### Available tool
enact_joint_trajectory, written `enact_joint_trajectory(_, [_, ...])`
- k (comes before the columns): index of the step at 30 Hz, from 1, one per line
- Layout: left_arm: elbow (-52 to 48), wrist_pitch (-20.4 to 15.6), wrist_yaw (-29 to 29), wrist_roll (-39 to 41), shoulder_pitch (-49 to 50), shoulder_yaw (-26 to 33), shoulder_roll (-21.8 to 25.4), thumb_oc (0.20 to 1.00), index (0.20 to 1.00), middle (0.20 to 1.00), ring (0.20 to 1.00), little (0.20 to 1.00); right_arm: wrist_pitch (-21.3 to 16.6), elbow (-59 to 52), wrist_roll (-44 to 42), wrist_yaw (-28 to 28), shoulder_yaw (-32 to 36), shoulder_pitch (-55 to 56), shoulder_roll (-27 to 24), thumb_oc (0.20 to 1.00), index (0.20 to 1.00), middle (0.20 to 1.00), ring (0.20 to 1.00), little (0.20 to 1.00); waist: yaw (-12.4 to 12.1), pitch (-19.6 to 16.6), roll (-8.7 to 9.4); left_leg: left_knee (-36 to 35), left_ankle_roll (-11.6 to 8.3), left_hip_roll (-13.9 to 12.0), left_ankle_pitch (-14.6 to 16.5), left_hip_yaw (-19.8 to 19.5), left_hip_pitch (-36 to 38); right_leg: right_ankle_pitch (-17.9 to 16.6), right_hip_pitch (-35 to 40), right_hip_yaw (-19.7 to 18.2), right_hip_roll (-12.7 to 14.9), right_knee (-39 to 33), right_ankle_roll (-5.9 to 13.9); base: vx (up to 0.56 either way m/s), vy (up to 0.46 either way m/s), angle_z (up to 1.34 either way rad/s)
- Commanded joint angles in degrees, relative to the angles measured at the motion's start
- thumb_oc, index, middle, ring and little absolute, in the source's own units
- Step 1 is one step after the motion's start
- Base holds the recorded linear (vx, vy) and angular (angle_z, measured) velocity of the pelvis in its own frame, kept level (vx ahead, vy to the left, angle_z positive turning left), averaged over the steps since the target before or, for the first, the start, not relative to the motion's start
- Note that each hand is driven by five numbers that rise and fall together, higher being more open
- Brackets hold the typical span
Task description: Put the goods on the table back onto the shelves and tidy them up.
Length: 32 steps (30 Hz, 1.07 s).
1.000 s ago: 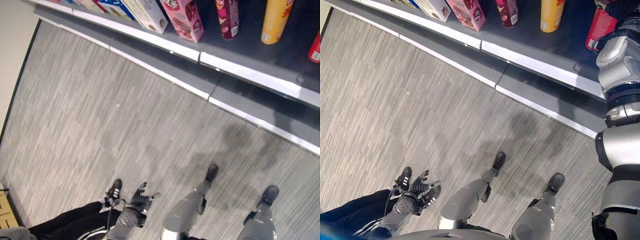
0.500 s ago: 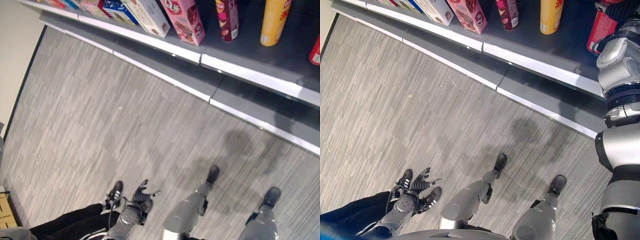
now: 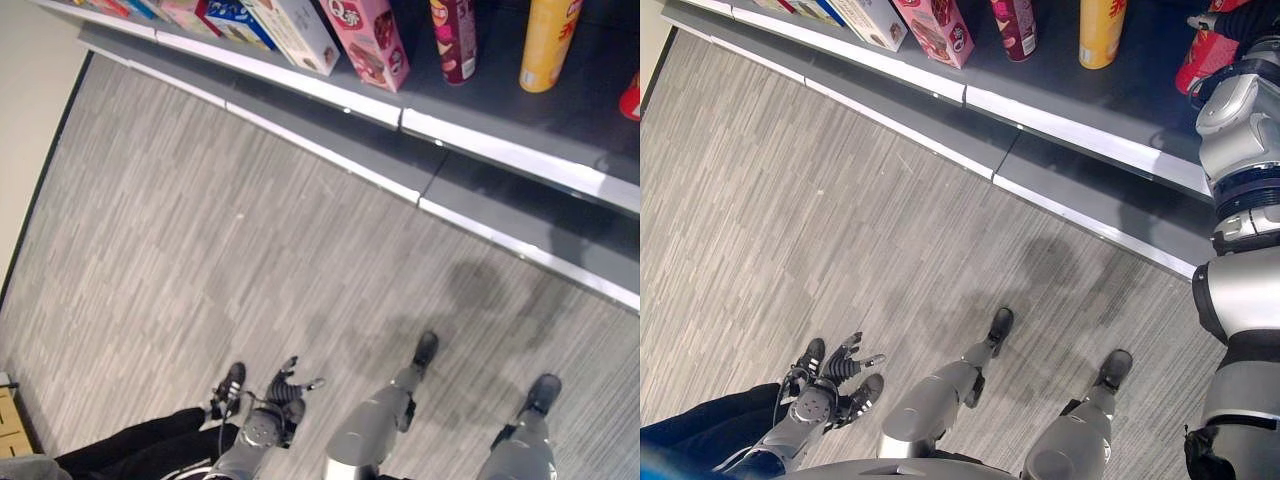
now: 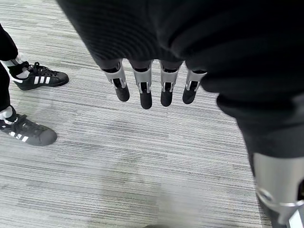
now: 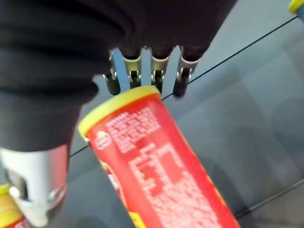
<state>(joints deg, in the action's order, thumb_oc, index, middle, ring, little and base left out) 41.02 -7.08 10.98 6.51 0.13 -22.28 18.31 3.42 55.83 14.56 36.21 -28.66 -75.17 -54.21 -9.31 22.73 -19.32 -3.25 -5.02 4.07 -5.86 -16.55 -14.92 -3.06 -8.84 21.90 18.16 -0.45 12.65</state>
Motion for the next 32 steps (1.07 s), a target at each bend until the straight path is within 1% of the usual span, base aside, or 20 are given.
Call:
enact_joint_trajectory(1, [-0.97,-0.05,1.46,0.38,-0.57,-3.08,4.12,1.000,1.000,1.000,1.000,1.000,-1.58,-6.61,-0.93,3.76,-2.48,-1.26,-4.80,1.000,1.000,1.000,1.000,1.000,-0.43,-1.39,1.69,-1.75,-2.31,-5.83,2.12,2.65,-0.69,9.32,-5.92,-6.12,3.18,15.47,-0.67,0.00,0.000,0.00])
enact_joint_trajectory(3, [-0.91,0.25,1.48,0.19,-0.55,-2.39,3.96,1.000,1.000,1.000,1.000,1.000,-0.95,-12.05,0.55,4.97,1.37,3.24,-4.75,1.000,1.000,1.000,1.000,1.000,-0.01,-1.47,2.27,-1.71,-2.33,-5.98,2.20,2.76,-0.58,9.11,-5.43,-6.02,2.95,14.80,-0.65,0.00,-0.011,0.02])
enact_joint_trajectory(4, [-0.56,0.74,1.48,-0.24,-0.63,-1.44,3.08,1.000,1.000,1.000,1.000,1.000,-0.33,-17.82,2.51,6.78,5.78,7.99,-3.96,1.000,1.000,1.000,1.000,1.000,0.88,-1.41,2.70,-1.64,-2.36,-6.20,2.53,3.09,-0.44,8.96,-4.79,-5.75,2.78,14.01,-0.59,0.01,-0.035,0.15])
enact_joint_trajectory(5, [-0.09,1.41,1.37,-0.94,-0.24,-0.64,3.04,1.000,1.000,1.000,1.000,1.000,0.38,-26.00,5.38,7.74,12.34,16.22,-2.18,1.000,1.000,1.000,1.000,1.000,1.64,-1.68,3.79,-1.57,-2.40,-6.53,2.84,3.31,0.00,8.65,-3.93,-5.64,2.44,12.91,-0.58,0.03,-0.041,0.22])
enact_joint_trajectory(6, [0.41,1.80,1.20,-1.50,-0.28,0.05,2.60,1.000,1.000,1.000,1.000,1.000,-0.03,-29.42,6.10,7.94,14.58,19.82,-0.51,1.000,1.000,1.000,1.000,1.000,2.43,-1.81,4.43,-1.57,-2.38,-6.84,3.20,3.62,0.16,8.48,-3.65,-5.82,2.15,12.22,-0.59,0.04,-0.032,0.24])
enact_joint_trajectory(7, [1.45,2.70,0.82,-2.69,-0.04,1.24,2.36,1.000,1.000,1.000,1.000,1.000,-1.06,-37.81,7.49,6.29,19.57,29.36,3.66,1.000,1.000,1.000,1.000,1.000,3.49,-2.23,6.08,-1.52,-2.37,-7.31,3.20,4.42,0.45,7.28,-2.84,-5.86,1.66,10.30,-0.53,0.04,-0.021,0.09])
enact_joint_trajectory(9, [2.35,3.59,0.93,-3.69,0.11,2.44,1.90,1.000,1.000,1.000,1.000,1.000,-4.49,-45.22,4.48,2.72,23.02,39.61,9.83,1.000,1.000,1.000,1.000,1.000,4.70,-2.60,7.96,-1.51,-2.42,-7.86,3.60,5.62,1.01,6.39,-2.03,-5.94,1.20,8.73,-0.46,0.04,-0.009,-0.09])
enact_joint_trajectory(10, [2.52,3.86,0.89,-4.38,0.52,3.44,1.57,1.000,1.000,1.000,1.000,1.000,-6.01,-48.06,3.00,-0.05,23.35,44.76,11.57,1.000,1.000,1.000,1.000,1.000,5.58,-2.69,8.97,-1.45,-2.50,-8.21,4.18,6.23,1.59,6.41,-1.51,-6.28,0.97,8.12,-0.44,0.08,-0.002,-0.20])
enact_joint_trajectory(11, [2.54,4.44,0.43,-5.66,1.56,5.37,1.79,1.000,1.000,1.000,1.000,1.000,-10.15,-52.59,-4.63,-7.18,25.21,54.42,15.34,1.000,1.000,1.000,1.000,1.000,6.97,-3.24,10.87,-1.33,-2.49,-8.69,4.61,7.61,2.39,5.70,-0.74,-6.55,0.57,6.67,-0.40,0.05,0.008,-0.19])
enact_joint_trajectory(12, [2.48,4.45,0.41,-5.67,1.62,5.27,1.91,1.000,1.000,1.000,1.000,1.000,-10.10,-52.84,-4.68,-7.32,25.48,54.74,15.39,1.000,1.000,1.000,1.000,1.000,6.87,-3.40,10.93,-1.41,-2.42,-8.61,4.33,7.57,2.23,5.34,-0.81,-6.53,0.61,6.43,-0.37,0.05,0.014,-0.20])
enact_joint_trajectory(13, [2.55,4.52,0.15,-6.12,2.23,6.45,1.87,1.000,1.000,1.000,1.000,1.000,-12.13,-54.00,-9.57,-10.83,26.09,59.58,17.66,1.000,1.000,1.000,1.000,1.000,7.87,-3.55,12.04,-1.28,-2.45,-8.86,4.92,8.38,2.91,5.17,-0.34,-6.84,0.38,5.95,-0.32,0.06,0.035,-0.28])
enact_joint_trajectory(14, [2.84,4.90,-1.05,-7.73,3.40,8.58,2.41,1.000,1.000,1.000,1.000,1.000,-14.18,-55.47,-15.84,-18.01,25.87,66.95,20.37,1.000,1.000,1.000,1.000,1.000,9.35,-4.36,13.82,-1.13,-2.42,-9.11,5.50,10.10,3.89,4.39,0.02,-7.55,0.16,4.94,-0.11,0.06,0.034,-0.28])
enact_joint_trajectory(15, [2.75,4.92,-1.08,-7.75,3.55,8.51,2.52,1.000,1.000,1.000,1.000,1.000,-14.09,-55.72,-15.90,-18.17,26.05,67.27,20.44,1.000,1.000,1.000,1.000,1.000,9.18,-4.64,13.95,-1.20,-2.33,-8.99,5.28,10.18,3.70,4.06,-0.16,-7.65,0.25,4.69,-0.06,0.06,0.035,-0.35])
enact_joint_trajectory(18, [3.96,4.44,-3.19,-8.10,4.53,11.43,3.12,1.000,1.000,1.000,1.000,1.000,-13.92,-51.59,-25.81,-30.82,23.31,77.16,22.17,1.000,1.000,1.000,1.000,1.000,11.41,-6.95,17.23,-0.74,-2.43,-9.69,6.52,13.39,6.13,2.84,0.62,-9.33,-0.31,3.22,0.31,0.08,0.036,-0.50])
enact_joint_trajectory(19, [3.96,4.44,-3.19,-8.10,4.53,11.43,3.12,1.000,1.000,1.000,1.000,1.000,-13.92,-51.59,-25.81,-30.82,23.31,77.16,22.18,1.000,1.000,1.000,1.000,1.000,11.39,-6.94,17.24,-0.75,-2.43,-9.69,6.52,13.42,6.15,2.84,0.62,-9.36,-0.32,3.22,0.31,0.10,0.035,-0.56])
enact_joint_trajectory(20, [4.76,3.74,-4.82,-7.33,4.93,11.78,3.28,1.000,1.000,1.000,1.000,1.000,-12.70,-47.39,-29.96,-37.06,20.98,79.85,22.33,1.000,1.000,1.000,1.000,1.000,12.06,-8.16,18.36,-0.30,-2.45,-9.93,7.29,14.78,7.53,2.57,1.31,-9.96,-0.51,2.86,0.35,0.04,0.019,-0.48])
enact_joint_trajectory(22, [4.89,3.56,-5.84,-6.99,4.64,11.90,3.33,1.000,1.000,1.000,1.000,1.000,-12.12,-44.98,-29.70,-38.51,19.49,80.52,21.97,1.000,1.000,1.000,1.000,1.000,12.38,-8.79,18.93,-0.03,-2.44,-10.02,7.64,15.49,8.31,2.44,1.71,-10.39,-0.64,2.82,0.46,0.05,0.027,-0.40])
enact_joint_trajectory(24, [6.76,3.19,-6.81,-6.16,3.87,11.67,3.38,1.000,1.000,1.000,1.000,1.000,-10.45,-37.21,-30.55,-41.72,17.27,81.60,23.53,1.000,1.000,1.000,1.000,1.000,13.05,-9.91,19.83,0.71,-2.33,-10.12,8.53,16.68,9.66,2.35,2.21,-11.53,-0.95,2.72,0.45,0.07,0.022,-0.24])
enact_joint_trajectory(28, [9.58,2.88,-7.85,-5.79,2.70,11.09,2.66,1.000,1.000,1.000,1.000,1.000,-8.37,-19.03,-24.94,-40.92,16.57,81.75,27.65,1.000,1.000,1.000,1.000,1.000,13.75,-12.22,20.80,1.04,-2.43,-10.59,9.36,18.14,11.86,2.37,3.93,-11.83,-1.35,2.03,0.49,0.05,-0.008,-0.20])
enact_joint_trajectory(32, [12.59,2.98,-8.94,-4.25,1.21,10.48,1.35,1.000,1.000,1.000,1.000,1.000,-5.80,0.93,-20.27,-37.84,18.44,79.53,32.86,1.000,1.000,1.000,1.000,1.000,14.39,-14.52,21.32,1.87,-2.49,-11.31,10.25,19.36,13.55,2.87,5.20,-12.31,-2.21,1.71,0.26,0.04,-0.035,-0.17])
